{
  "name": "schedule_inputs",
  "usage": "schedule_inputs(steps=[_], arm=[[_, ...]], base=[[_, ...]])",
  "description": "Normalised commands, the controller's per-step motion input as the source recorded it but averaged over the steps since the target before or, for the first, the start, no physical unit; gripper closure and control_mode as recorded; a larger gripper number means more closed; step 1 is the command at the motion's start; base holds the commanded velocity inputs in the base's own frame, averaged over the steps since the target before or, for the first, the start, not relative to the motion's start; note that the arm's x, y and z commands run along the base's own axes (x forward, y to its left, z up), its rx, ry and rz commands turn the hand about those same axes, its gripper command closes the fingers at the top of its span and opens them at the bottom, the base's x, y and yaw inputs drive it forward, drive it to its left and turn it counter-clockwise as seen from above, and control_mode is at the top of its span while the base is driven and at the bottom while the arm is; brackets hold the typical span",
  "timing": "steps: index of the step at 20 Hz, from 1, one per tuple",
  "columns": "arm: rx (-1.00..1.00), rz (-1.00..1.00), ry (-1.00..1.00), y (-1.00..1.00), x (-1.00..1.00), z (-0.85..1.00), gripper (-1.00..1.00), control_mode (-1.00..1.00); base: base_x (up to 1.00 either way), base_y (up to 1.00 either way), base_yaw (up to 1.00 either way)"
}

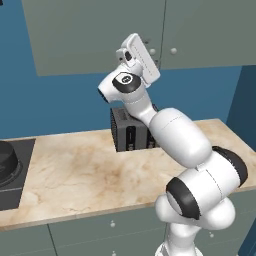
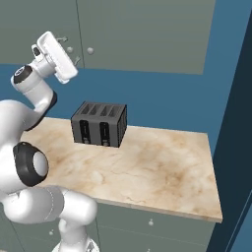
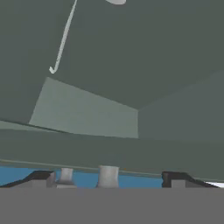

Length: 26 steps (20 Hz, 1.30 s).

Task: Open the cabinet and move the ladle to the pot. Then close the cabinet.

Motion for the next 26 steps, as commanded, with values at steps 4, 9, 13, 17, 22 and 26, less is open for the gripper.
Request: schedule_inputs(steps=[4,9,13,17,22,26], arm=[[0.00,0.09,0.00,0.26,0.39,-0.20,1.00,-1.00],[0.00,0.09,0.00,0.15,0.11,-0.09,1.00,-1.00],[0.00,0.06,0.00,0.09,0.00,-0.01,1.00,-1.00],[0.00,0.03,-0.02,0.15,-0.24,0.00,1.00,-1.00],[0.00,0.01,-0.11,0.24,-0.89,0.03,1.00,-1.00],[0.00,0.00,-0.15,0.34,-1.00,0.23,1.00,-1.00]], base=[[0.00,0.00,0.00],[0.00,0.00,0.00],[0.00,0.00,0.00],[0.00,0.00,0.00],[0.00,0.00,0.00],[0.00,0.00,0.00]])
